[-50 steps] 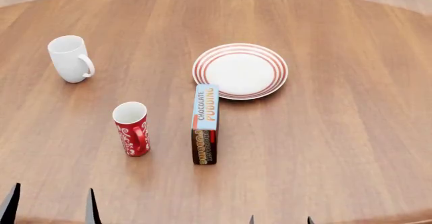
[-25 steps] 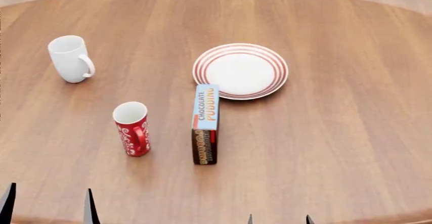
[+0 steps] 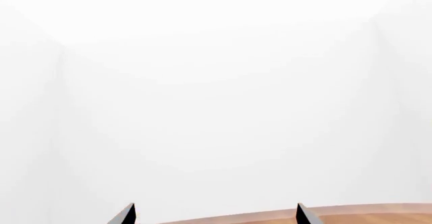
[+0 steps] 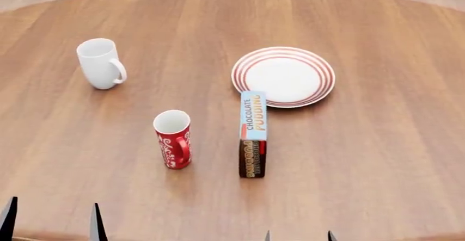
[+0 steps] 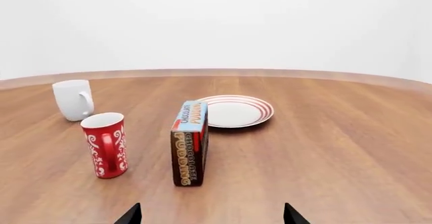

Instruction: Pick up the red mug and put it on the plate

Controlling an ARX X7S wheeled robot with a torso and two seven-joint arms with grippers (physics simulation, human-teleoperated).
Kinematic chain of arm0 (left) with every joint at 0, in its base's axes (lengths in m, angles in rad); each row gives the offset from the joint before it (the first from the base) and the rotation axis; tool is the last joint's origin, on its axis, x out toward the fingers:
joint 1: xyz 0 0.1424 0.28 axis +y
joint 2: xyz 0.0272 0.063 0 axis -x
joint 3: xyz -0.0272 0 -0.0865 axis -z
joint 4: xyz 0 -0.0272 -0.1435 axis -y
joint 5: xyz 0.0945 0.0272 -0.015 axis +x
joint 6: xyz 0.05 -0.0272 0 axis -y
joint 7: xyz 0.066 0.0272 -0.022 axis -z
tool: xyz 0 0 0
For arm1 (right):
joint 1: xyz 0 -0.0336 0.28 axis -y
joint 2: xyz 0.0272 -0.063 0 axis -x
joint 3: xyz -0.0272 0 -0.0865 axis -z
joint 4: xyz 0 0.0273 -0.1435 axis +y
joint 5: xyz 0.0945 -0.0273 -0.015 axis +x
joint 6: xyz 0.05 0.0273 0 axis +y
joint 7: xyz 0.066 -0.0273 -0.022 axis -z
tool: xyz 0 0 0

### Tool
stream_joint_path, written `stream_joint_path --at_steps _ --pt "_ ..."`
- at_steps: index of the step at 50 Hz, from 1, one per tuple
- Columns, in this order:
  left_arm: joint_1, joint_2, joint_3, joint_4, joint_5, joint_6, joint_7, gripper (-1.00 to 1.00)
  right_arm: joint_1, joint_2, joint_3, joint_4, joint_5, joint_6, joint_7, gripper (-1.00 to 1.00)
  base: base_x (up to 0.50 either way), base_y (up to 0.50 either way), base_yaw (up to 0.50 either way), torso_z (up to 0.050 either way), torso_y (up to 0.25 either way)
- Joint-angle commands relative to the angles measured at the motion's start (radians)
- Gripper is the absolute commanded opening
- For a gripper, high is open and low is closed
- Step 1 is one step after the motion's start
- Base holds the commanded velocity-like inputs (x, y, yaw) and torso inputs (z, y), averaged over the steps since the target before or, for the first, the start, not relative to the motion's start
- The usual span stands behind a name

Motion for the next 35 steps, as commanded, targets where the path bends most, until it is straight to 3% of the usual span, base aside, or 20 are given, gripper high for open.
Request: stream_joint_path --at_steps 1,35 --pt "-0.001 -0.008 0.013 0.0 -0.008 -0.001 -0.006 1.0 0.001 0.007 -0.009 -0.003 0.007 0.002 0.008 1.0 0.0 0.23 0.0 0.0 0.0" --pt "-0.006 -0.026 0.045 -0.001 -0.022 0.002 -0.026 1.0 0.003 0.025 -0.03 0.003 0.026 -0.009 0.024 1.0 0.0 0.21 0.0 0.0 0.0"
